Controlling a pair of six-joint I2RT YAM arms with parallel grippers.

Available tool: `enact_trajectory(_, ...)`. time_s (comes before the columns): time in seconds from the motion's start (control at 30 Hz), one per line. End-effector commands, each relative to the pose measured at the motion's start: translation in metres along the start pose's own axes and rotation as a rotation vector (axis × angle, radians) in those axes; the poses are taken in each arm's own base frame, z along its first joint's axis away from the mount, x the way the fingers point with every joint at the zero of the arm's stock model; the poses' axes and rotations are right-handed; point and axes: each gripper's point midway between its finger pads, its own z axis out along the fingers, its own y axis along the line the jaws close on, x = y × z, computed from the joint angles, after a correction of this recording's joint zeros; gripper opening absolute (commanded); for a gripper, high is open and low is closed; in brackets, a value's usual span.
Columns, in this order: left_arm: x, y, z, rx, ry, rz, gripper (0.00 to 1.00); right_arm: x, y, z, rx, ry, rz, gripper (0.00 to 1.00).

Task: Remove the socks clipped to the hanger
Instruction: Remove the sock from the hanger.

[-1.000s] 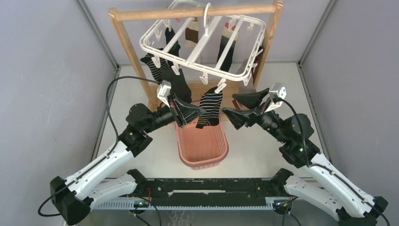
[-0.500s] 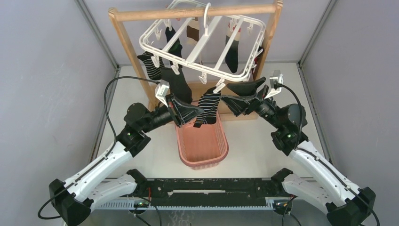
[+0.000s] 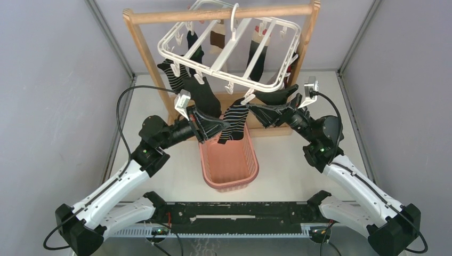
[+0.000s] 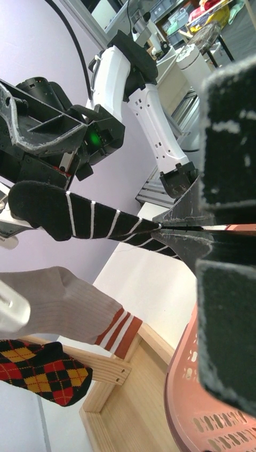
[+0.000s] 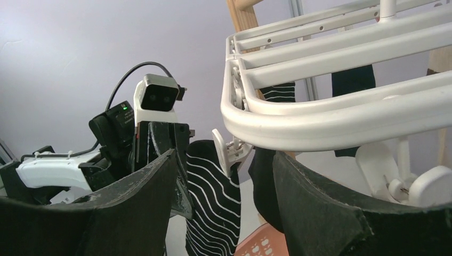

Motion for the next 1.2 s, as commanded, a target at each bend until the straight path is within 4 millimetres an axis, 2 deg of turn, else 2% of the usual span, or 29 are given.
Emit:
enact_trajectory(0.0,-0.034,-0.024,-0.001,0.064,-0.066,0.073,0.0,-0.014,0.0,0.003,-0.002,-0.058,-0.017,0.73)
enact_trajectory(0.6,-0.035,-0.024,-0.001,0.106,-0.039,0.021,0.0,-0.013,0.002,0.01,-0.057,-0.074,-0.031,0.74)
enact_trajectory(0.9,-0.035,-0.018,0.003,0.14,-0.021,-0.041,0.0,-0.017,-0.001,0.011,-0.055,-0.089,-0.03,0.69)
enact_trajectory(1.17,-0.03,-0.014,0.006,0.147,-0.002,-0.064,0.0,-0.018,-0.003,0.012,-0.061,-0.088,-0.026,0.6)
